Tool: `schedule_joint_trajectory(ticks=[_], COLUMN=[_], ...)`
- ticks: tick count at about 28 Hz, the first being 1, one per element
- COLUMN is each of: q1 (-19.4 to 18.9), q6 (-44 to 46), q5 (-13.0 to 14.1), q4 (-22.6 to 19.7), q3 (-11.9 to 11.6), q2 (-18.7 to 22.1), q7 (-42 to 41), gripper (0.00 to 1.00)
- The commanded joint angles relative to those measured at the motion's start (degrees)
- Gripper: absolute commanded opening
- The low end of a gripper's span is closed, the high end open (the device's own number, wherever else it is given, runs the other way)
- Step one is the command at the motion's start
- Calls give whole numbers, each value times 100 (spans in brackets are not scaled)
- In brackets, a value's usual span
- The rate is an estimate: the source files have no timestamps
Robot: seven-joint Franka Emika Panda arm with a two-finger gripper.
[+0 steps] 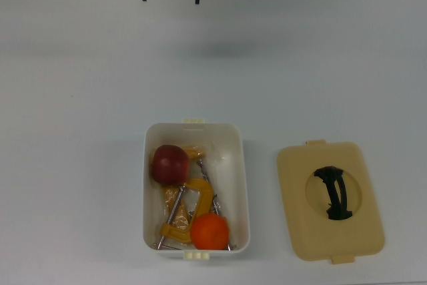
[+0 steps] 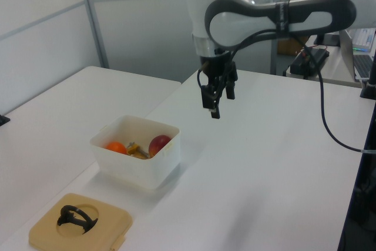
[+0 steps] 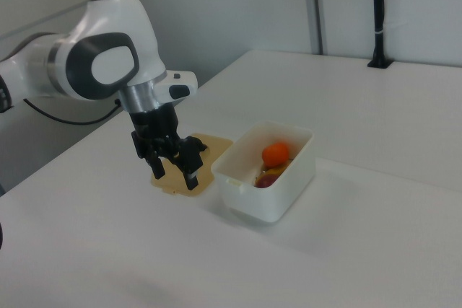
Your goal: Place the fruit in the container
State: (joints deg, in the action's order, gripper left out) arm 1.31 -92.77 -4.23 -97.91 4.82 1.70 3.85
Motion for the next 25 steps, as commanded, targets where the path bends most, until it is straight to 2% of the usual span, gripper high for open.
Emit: schedule_joint_trajectory(ticks=[1, 10, 25], q1=[18, 27, 45], q6=[233, 155, -171], q5=[299, 291, 300], q4=[9, 290, 299], q3=[-262, -420, -438], q2=[313, 243, 120], q7=[90, 336, 310], gripper=[100, 100, 100])
